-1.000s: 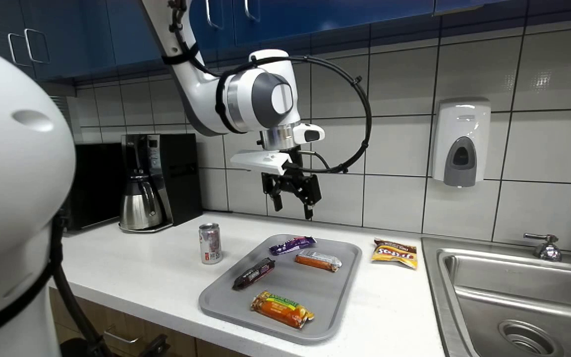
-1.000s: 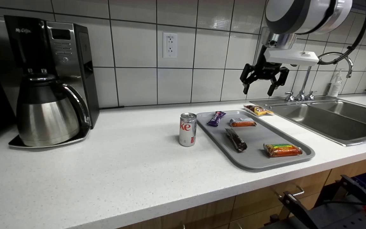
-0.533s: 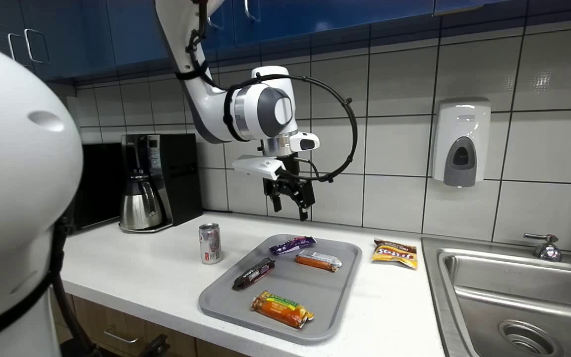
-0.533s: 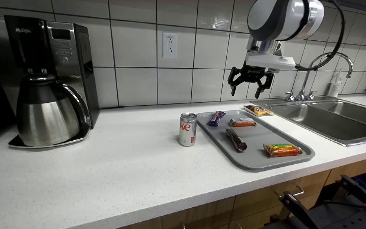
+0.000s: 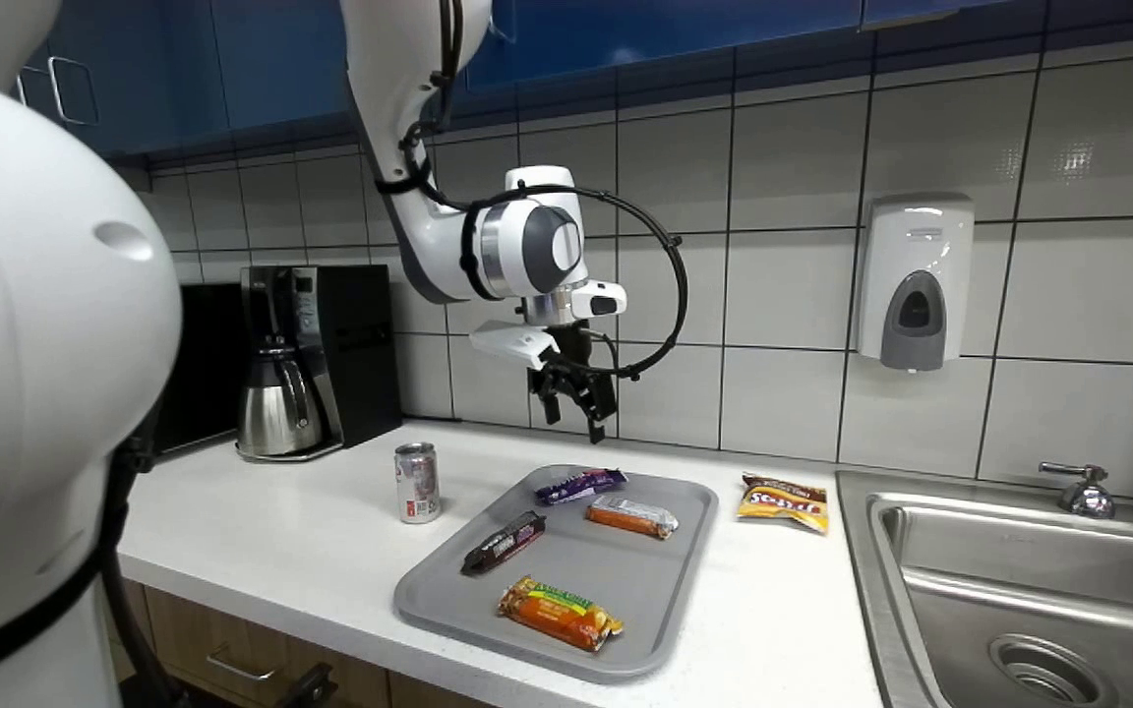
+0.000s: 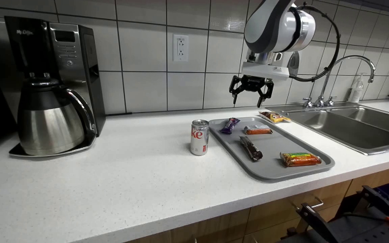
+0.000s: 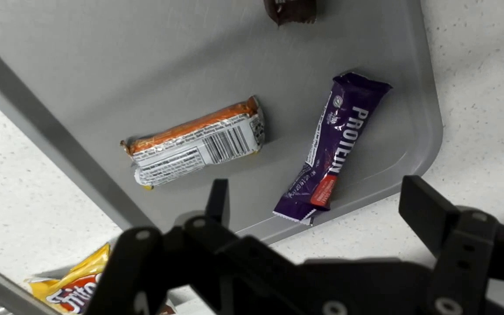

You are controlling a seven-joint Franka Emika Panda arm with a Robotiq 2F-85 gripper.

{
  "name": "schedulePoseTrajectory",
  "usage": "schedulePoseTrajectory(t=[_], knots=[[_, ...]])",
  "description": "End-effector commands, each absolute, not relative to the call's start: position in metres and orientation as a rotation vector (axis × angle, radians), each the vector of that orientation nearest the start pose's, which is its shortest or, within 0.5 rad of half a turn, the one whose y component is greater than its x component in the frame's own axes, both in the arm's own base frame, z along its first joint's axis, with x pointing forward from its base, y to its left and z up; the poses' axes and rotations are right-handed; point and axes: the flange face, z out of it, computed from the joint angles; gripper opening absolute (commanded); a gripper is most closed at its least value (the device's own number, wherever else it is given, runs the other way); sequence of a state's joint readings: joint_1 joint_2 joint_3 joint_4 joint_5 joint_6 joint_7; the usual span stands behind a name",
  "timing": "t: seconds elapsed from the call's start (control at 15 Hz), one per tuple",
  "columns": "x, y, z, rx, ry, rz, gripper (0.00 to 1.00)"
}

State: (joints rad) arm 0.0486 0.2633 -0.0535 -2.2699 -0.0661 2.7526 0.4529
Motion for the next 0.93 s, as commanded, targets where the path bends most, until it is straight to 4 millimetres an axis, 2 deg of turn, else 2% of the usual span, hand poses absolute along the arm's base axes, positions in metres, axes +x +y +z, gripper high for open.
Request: schedulePoseTrajectory(t=[0.0, 0.4, 0.87], knots=[[0.586, 0.008, 0.254, -3.056, 0.695, -0.323, 1.0], [0.614, 0.02, 0.229, -3.073, 0.724, -0.271, 1.0], [0.644, 0.024, 0.205, -3.093, 0.771, -0.224, 1.0]])
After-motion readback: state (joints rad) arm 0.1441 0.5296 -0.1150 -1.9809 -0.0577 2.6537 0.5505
